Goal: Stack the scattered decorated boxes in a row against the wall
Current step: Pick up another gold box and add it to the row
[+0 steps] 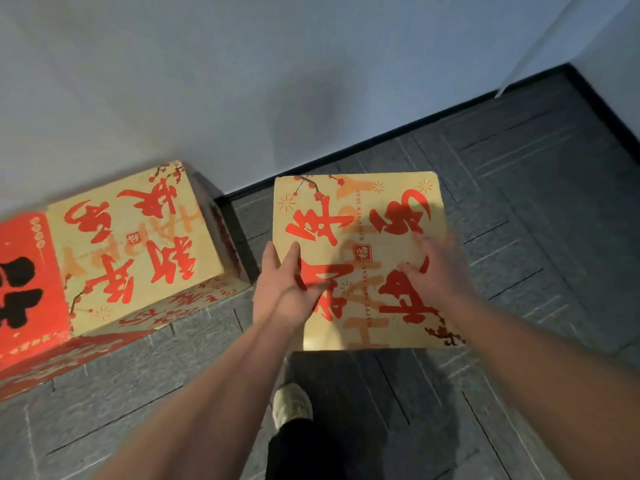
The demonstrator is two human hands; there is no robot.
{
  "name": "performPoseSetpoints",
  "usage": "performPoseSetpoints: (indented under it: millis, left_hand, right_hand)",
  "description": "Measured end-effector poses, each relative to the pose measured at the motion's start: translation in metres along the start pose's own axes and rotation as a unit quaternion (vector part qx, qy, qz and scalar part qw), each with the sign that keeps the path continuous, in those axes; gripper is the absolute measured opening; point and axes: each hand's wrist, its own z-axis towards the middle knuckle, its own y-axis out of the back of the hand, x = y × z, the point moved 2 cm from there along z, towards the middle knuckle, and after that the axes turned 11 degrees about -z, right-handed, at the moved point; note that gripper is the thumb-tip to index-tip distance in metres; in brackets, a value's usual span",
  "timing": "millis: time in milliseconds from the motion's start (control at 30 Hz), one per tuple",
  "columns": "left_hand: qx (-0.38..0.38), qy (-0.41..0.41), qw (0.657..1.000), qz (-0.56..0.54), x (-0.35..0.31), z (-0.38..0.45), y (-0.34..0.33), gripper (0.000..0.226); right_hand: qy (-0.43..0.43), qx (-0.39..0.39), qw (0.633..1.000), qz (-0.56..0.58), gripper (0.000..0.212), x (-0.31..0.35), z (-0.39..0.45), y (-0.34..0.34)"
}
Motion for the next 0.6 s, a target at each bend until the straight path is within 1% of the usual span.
performPoseSetpoints:
  millis: [133,200,267,400,600]
  left_hand:
    - [0.004,-0.019,1.0,0.004,-0.011,0.049,0.008,0.077]
    - [0.004,0.005,1.0,0.024,-0.009,0.076,0.016,0.081]
    - [-0.005,0.028,0.999,0.043,-0.005,0.101,0.02,0.084]
    - [-0.017,0.064,0.997,0.042,0.007,0.131,0.013,0.084]
    - [-0.06,0.116,0.991,0.036,0.026,0.173,0.008,0.083]
  right_hand:
    - [-0.012,0.007,1.0,0.0,0.064,0.022,0.048,0.014]
    - [-0.008,0.006,1.0,0.014,0.063,0.036,0.07,0.016]
    - [0.001,0.012,1.0,0.005,0.063,0.05,0.092,0.017]
    - [0.022,0.03,0.999,-0.016,0.062,0.063,0.133,0.006]
    - [0.086,0.055,0.995,-0.019,0.06,0.092,0.198,-0.01]
